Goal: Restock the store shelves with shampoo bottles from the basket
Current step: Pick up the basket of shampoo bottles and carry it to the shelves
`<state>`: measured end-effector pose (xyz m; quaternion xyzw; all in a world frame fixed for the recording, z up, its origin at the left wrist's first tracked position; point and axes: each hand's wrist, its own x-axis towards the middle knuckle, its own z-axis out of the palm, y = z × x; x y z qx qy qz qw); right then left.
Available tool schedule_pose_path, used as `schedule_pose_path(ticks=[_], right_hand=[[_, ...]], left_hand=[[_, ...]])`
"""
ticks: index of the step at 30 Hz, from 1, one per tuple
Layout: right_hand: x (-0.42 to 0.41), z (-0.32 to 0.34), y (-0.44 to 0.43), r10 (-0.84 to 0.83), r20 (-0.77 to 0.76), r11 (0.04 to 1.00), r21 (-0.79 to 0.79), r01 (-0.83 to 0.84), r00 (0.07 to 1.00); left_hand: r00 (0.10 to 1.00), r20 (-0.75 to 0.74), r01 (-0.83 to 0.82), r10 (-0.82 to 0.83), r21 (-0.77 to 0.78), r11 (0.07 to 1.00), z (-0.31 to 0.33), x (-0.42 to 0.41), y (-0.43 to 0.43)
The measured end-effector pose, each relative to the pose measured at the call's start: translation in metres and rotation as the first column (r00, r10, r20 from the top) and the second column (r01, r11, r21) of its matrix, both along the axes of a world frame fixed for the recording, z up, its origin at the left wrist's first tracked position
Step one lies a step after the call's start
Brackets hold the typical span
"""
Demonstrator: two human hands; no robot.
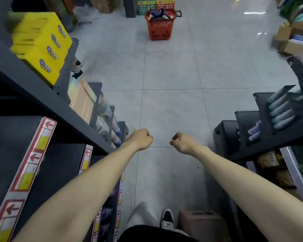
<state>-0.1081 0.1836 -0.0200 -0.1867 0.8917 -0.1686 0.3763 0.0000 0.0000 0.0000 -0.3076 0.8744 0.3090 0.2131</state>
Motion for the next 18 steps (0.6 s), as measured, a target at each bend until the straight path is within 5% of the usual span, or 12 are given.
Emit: schedule_pose_path(ticks=[9,18], right_hand=[[-0.122,-0.012,-0.08,0.099,0.097,0.988,0.112,-0.11,0.99],[-0.288,-0.015,-0.173,-0.058,0.083,0.993,0.107,0.049,0.995]], left_hand=[[0.997,0.081,-0.018,0.015,0.029,0.999,-0.019,-0.113,-0.07],[0.991,0.118,0.059,-0.066,0.055,0.997,-0.026,-0.286,-0.175]])
